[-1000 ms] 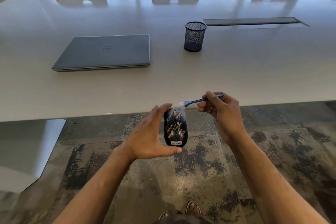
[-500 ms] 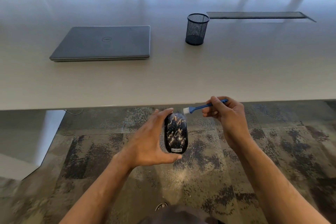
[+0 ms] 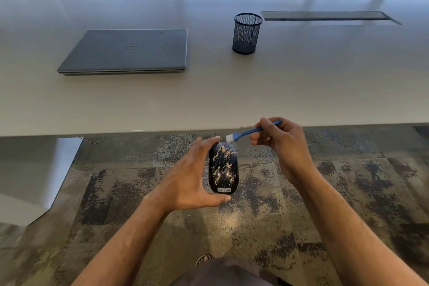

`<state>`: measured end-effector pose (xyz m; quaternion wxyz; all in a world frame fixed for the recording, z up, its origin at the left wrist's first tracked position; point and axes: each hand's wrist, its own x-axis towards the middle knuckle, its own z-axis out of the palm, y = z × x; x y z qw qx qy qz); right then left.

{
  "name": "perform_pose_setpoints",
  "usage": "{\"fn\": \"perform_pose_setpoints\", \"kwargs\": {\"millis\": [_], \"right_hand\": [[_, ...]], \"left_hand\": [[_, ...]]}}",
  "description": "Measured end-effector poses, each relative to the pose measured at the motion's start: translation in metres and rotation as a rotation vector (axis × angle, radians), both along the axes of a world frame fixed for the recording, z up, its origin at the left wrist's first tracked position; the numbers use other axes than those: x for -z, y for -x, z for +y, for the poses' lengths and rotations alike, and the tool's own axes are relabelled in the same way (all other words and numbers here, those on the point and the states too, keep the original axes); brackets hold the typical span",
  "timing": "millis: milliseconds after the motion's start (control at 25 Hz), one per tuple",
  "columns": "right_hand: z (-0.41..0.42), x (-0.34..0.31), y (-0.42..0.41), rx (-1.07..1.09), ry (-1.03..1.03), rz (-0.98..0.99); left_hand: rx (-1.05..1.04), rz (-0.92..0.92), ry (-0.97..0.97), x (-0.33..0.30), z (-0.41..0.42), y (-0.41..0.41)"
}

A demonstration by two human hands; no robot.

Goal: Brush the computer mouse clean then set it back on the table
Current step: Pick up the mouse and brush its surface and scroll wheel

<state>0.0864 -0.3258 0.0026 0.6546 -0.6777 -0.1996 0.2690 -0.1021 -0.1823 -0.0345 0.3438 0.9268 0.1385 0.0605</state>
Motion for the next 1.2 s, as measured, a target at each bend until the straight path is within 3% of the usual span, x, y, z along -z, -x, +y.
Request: {"fn": "perform_pose_setpoints", "kwargs": {"millis": [280,520,760,1000,1200], "right_hand": [[-0.011,0.004,0.0,0.064,0.007,0.006],[-0.003,0.007,0.009,-0.04,0.03,-0.02],[-0.018,0.005,0.002,0.039,0.015,-0.016],[-0.02,0.004,0.011,0.01,0.102,-0.169],[-0.03,0.004,0.006,0.061,0.062,-0.165]], "left_hand": [[-0.009,-0.016,-0.025,0.0,0.0,0.005],[-0.015,0.0,0.003,-0.002,-0.002,0.0],[-0.009,-0.008,-0.012,-0.003,-0.006,0.001],[-0.013,0.009,-0.014,-0.005,-0.012,-0.001],[-0.023,0.017,-0.002,-0.005,-0.015,-0.002]]}}
